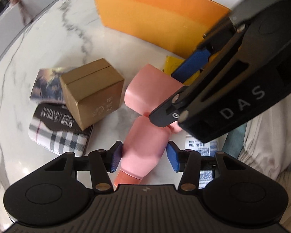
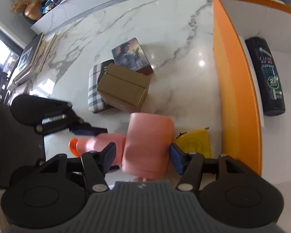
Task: Organize rigid objects
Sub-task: 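Lift the pink bottle and pink cup and carry them over the orange box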
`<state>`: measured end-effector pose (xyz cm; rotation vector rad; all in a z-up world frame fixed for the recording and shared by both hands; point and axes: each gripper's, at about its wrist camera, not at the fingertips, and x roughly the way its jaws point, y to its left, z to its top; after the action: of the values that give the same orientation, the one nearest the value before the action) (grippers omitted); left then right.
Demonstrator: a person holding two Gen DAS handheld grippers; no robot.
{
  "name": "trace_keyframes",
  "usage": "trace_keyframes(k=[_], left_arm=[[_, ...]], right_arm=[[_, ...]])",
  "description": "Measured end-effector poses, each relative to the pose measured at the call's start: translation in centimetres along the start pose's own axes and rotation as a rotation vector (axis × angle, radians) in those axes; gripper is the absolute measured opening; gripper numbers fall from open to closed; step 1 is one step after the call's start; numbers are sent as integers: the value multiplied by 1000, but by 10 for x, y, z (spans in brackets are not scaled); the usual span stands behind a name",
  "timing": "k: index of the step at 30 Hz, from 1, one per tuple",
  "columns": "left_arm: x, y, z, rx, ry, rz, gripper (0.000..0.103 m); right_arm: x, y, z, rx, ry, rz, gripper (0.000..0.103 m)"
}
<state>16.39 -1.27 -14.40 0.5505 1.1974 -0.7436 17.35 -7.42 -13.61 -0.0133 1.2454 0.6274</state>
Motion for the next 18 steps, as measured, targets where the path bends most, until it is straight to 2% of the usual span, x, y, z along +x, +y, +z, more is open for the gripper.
trace_keyframes(k=[5,7,8,14,18], left_arm=[[-2,12,-4,-277,18,10,56],[-3,13,-8,-355,11,24,56],[-4,14,-10,-395,5,29,56],[-10,23,-28,-637,-36,62,55],[-27,31,-49,-820,-111,72,54]], right_arm=[[9,-2,3,38,23,3,61],[13,-5,2,71,22,14,61],[13,-6,3,79,21,17,58],[5,-6,0,81,-8,45,57],[-15,-4,0,67,-64,68,57]])
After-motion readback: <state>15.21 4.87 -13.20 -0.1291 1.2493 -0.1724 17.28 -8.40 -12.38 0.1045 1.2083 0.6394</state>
